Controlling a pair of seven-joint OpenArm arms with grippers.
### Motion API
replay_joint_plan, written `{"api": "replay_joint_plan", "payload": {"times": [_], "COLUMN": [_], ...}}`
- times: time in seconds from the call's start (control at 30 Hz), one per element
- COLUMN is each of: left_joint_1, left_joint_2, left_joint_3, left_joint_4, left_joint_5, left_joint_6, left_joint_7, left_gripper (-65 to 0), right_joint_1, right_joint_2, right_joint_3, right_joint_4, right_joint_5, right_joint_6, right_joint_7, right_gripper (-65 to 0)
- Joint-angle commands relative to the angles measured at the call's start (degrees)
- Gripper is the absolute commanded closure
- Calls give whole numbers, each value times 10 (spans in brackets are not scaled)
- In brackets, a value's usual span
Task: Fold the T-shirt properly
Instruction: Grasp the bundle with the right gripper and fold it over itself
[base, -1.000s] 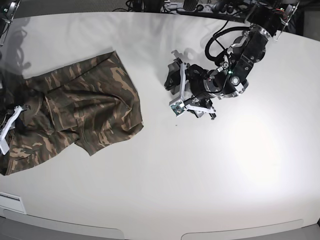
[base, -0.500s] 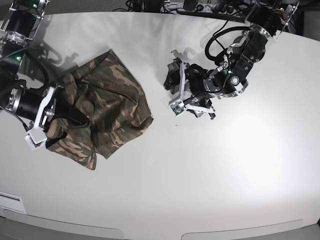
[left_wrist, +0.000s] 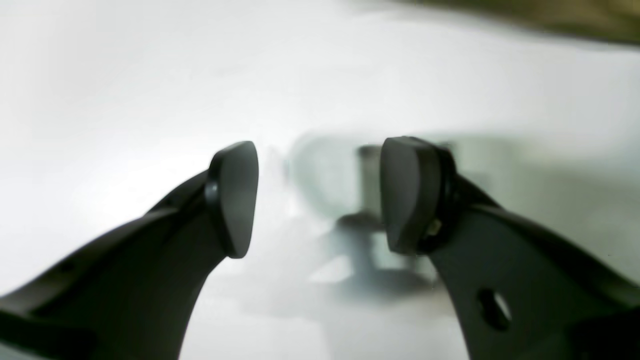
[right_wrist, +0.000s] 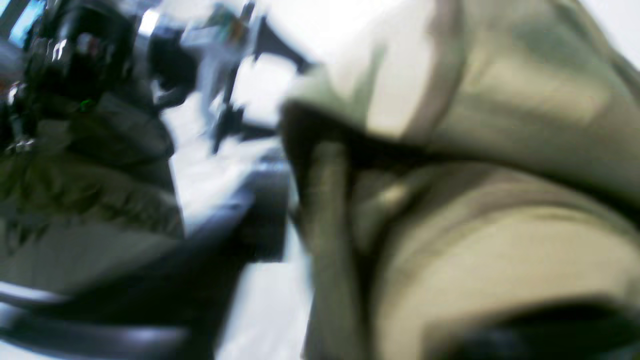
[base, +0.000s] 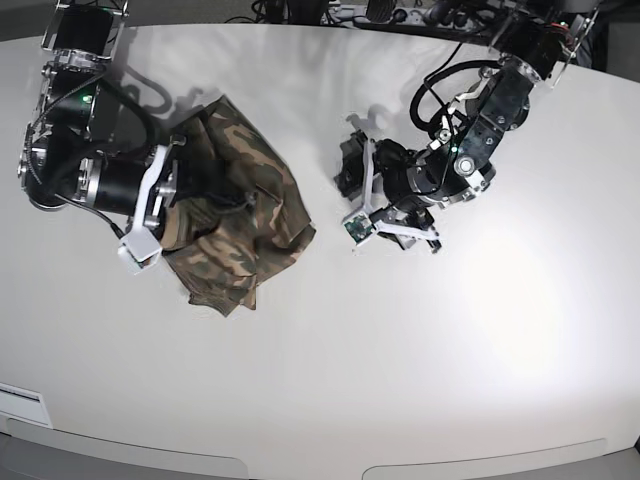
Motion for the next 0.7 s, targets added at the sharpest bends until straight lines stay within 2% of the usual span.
{"api": "replay_joint_plan", "payload": {"times": [0.0, 0.03, 0.17, 0.27, 0.43, 0.6, 0.67], "left_joint_1": [-17, -23, -45, -60, -67, -65, -64], "left_joint_2": [-3, -3, -3, -3, -3, -3, -3], "left_joint_3": [-2, -2, -2, -2, -2, -2, -2], "left_joint_4": [6, 6, 6, 6, 6, 6, 6], "left_joint_5": [20, 40, 114, 139, 141, 141, 139], "left_joint_6": [16, 29, 91, 136, 146, 146, 147], "left_joint_7": [-2, -1, 0, -1, 0, -1, -2], "left_gripper": [-392, -392, -392, -392, -392, -392, -392], "right_joint_1": [9, 10, 13, 12, 14, 14, 15], "right_joint_2": [7, 7, 7, 6, 4, 24, 30], "right_joint_3": [-7, -15, -50, -76, -164, -214, -215], "right_joint_4": [8, 8, 9, 9, 9, 9, 9], "right_joint_5": [19, 19, 19, 19, 19, -164, -190], "right_joint_6": [1, 1, 1, 1, 1, 1, 1], "right_joint_7": [13, 13, 13, 13, 13, 13, 13], "right_gripper": [-397, -425, -424, -424, -420, -420, -420]}}
